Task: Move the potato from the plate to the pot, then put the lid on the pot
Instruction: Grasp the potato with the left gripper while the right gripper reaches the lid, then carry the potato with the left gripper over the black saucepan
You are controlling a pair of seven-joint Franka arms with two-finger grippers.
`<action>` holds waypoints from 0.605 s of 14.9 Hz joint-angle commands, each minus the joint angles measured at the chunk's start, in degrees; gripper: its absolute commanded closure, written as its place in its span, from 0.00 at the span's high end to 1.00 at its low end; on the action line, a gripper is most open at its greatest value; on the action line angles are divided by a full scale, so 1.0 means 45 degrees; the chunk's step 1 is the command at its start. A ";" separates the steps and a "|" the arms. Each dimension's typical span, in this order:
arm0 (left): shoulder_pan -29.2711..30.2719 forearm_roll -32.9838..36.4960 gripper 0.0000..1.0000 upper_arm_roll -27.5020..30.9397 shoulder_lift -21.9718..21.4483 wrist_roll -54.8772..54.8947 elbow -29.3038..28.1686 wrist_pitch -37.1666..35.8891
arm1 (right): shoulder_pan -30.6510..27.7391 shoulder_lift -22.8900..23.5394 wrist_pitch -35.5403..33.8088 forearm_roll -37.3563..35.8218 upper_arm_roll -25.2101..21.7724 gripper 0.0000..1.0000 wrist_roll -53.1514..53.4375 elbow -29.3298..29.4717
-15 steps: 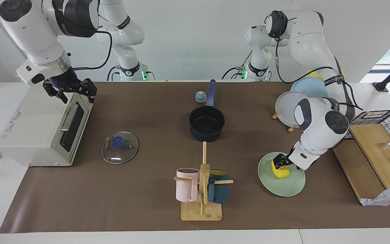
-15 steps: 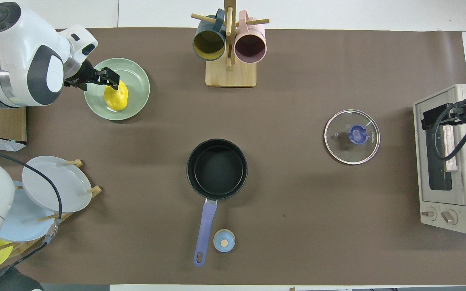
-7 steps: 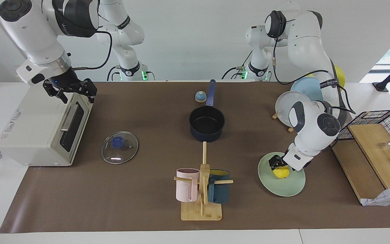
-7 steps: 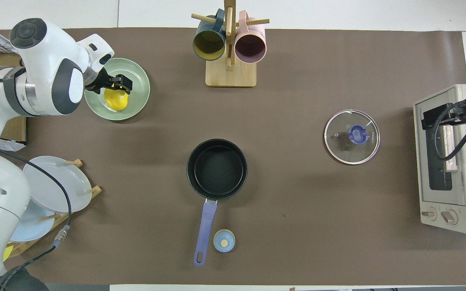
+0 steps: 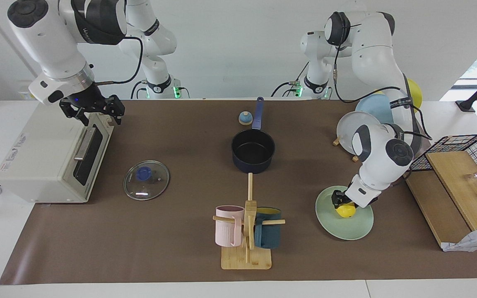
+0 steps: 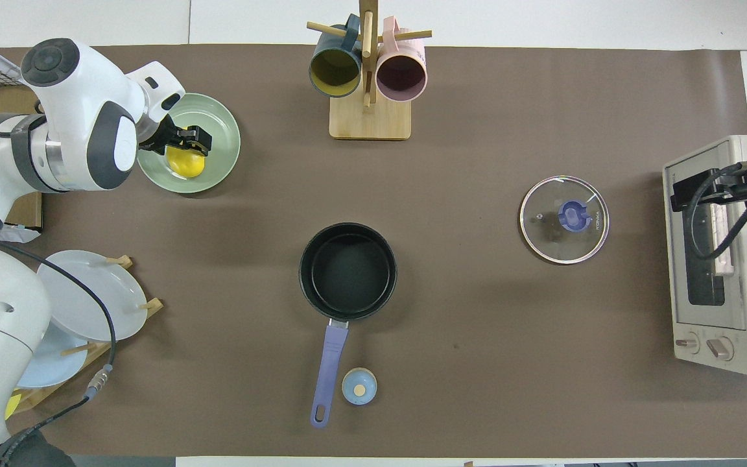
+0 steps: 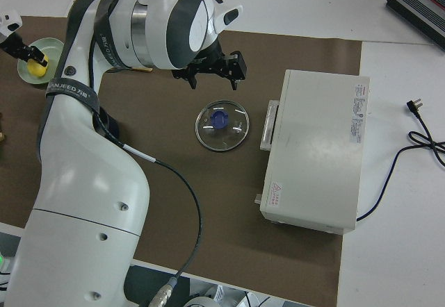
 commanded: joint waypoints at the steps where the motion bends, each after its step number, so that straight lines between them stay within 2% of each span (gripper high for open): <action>1: -0.0076 -0.0149 0.00 0.0158 -0.0407 0.0176 -0.0031 -0.0519 | 0.0237 -0.0486 0.1276 0.0119 0.0093 1.00 -0.0965 -0.1171; 3: 0.0021 -0.0480 0.00 0.0120 -0.1047 0.0002 0.0925 -0.2173 | 0.0530 -0.0449 0.2858 0.0138 0.0093 1.00 -0.0946 -0.2227; 6: -0.0425 -0.0600 0.00 0.0081 -0.3154 -0.2372 0.0619 -0.3234 | 0.0921 0.0271 0.5203 0.0158 0.0093 1.00 -0.0907 -0.3400; 9: -0.1343 -0.0658 0.00 0.0081 -0.4874 -0.3473 0.0151 -0.4776 | 0.1059 0.1383 0.7235 0.0158 0.0093 1.00 -0.0887 -0.4144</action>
